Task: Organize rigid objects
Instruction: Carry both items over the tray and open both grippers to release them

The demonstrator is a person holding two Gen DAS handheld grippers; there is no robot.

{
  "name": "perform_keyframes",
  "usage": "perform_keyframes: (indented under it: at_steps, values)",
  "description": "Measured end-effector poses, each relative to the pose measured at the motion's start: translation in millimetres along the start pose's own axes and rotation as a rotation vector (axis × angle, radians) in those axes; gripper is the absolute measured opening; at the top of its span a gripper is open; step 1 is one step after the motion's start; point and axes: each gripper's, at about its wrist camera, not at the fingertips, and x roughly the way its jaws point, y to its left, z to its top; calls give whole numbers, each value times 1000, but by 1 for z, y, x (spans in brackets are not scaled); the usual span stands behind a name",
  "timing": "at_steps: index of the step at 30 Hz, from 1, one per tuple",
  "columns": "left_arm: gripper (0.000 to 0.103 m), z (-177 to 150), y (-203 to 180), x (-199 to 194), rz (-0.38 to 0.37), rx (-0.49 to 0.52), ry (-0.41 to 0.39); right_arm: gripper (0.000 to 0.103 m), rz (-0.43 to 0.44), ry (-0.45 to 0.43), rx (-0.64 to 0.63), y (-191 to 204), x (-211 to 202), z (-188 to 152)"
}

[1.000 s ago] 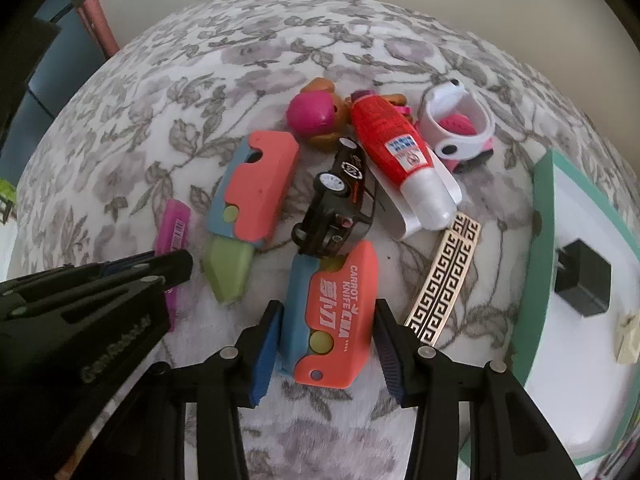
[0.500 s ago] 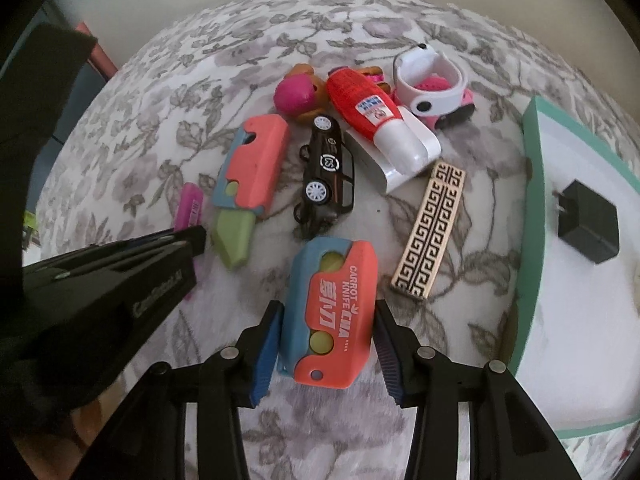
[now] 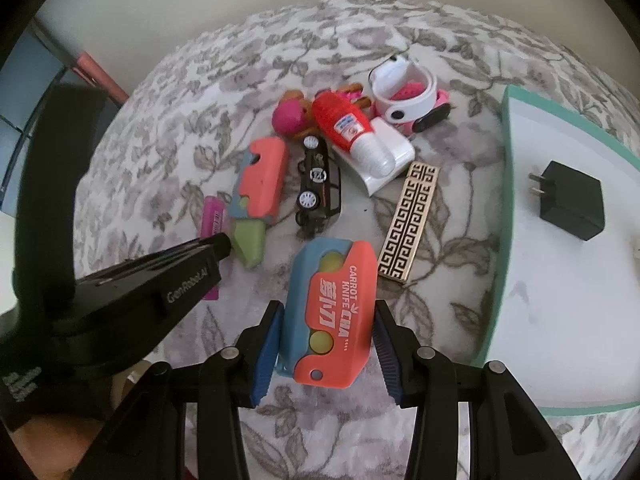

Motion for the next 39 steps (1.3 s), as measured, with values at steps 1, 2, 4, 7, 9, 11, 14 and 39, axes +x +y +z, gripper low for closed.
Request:
perform_keyframes:
  at_steps: [1, 2, 4, 7, 9, 11, 14, 39]
  values:
    - [11, 0, 0, -7, -6, -1, -17, 47, 7, -6, 9, -2, -5, 0]
    - [11, 0, 0, -14, -9, 1, -36, 47, 13, -14, 15, -5, -9, 0]
    - [11, 0, -3, -28, -13, 8, -79, 47, 26, -37, 36, -11, -20, 3]
    - [11, -1, -8, -46, -22, 19, -130, 47, 26, -93, 62, -21, -41, 5]
    - [11, -2, -12, -55, -27, 34, -155, 47, 11, -132, 70, -24, -53, 7]
    - [11, 0, -18, -62, -41, 52, -178, 47, -5, -168, 86, -32, -67, 8]
    - [11, 1, -28, -68, -58, 81, -203, 47, -32, -195, 118, -46, -82, 10]
    - [11, -48, -186, -68, -246, 448, -164, 47, -341, -175, 432, -190, -108, -20]
